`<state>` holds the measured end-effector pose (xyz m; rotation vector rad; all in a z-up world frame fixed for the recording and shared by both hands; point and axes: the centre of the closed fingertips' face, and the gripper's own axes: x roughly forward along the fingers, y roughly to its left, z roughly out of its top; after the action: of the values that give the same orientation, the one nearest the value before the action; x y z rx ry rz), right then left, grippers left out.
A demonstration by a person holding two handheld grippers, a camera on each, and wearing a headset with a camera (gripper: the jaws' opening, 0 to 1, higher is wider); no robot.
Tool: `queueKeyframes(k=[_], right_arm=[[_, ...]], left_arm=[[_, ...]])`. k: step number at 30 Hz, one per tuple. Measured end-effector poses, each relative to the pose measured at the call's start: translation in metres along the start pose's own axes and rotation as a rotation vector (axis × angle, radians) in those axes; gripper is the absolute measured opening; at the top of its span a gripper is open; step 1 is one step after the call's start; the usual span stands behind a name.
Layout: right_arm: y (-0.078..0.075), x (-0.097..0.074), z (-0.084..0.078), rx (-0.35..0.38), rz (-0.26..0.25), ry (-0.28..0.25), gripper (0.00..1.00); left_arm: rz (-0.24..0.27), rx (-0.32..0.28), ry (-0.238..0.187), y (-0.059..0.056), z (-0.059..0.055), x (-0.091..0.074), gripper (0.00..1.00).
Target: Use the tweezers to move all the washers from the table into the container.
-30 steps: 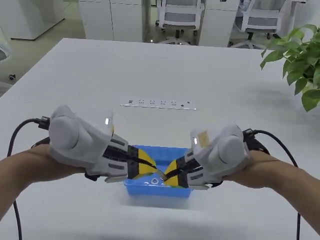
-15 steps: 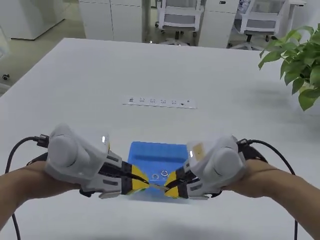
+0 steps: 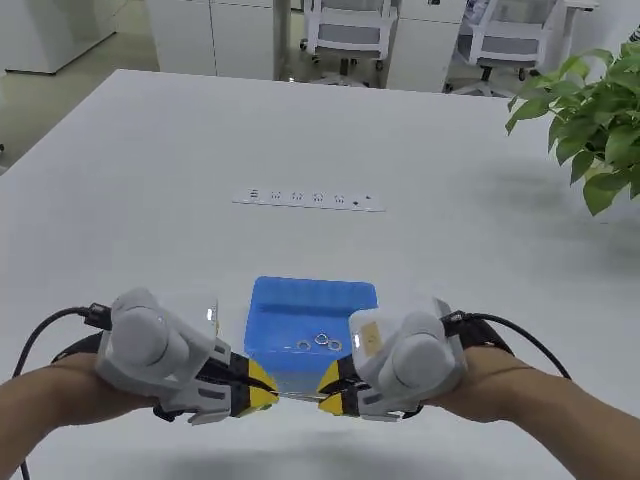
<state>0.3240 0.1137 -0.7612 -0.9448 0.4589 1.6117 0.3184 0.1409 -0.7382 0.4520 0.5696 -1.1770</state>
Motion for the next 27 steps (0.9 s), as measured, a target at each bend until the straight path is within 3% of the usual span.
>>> queueKeyframes(k=[6, 15, 27], right_arm=[[0.006, 0.009, -0.006, -0.003, 0.009, 0.025, 0.07], [0.012, 0.015, -0.013, 0.04, 0.038, 0.053, 0.08], [0.021, 0.022, -0.025, 0.081, 0.065, 0.078, 0.09]], left_arm=[[-0.007, -0.017, 0.038, -0.004, -0.017, 0.01, 0.06], [-0.034, -0.045, 0.077, -0.005, -0.033, 0.024, 0.06], [-0.074, -0.044, 0.127, -0.013, -0.042, 0.037, 0.06]])
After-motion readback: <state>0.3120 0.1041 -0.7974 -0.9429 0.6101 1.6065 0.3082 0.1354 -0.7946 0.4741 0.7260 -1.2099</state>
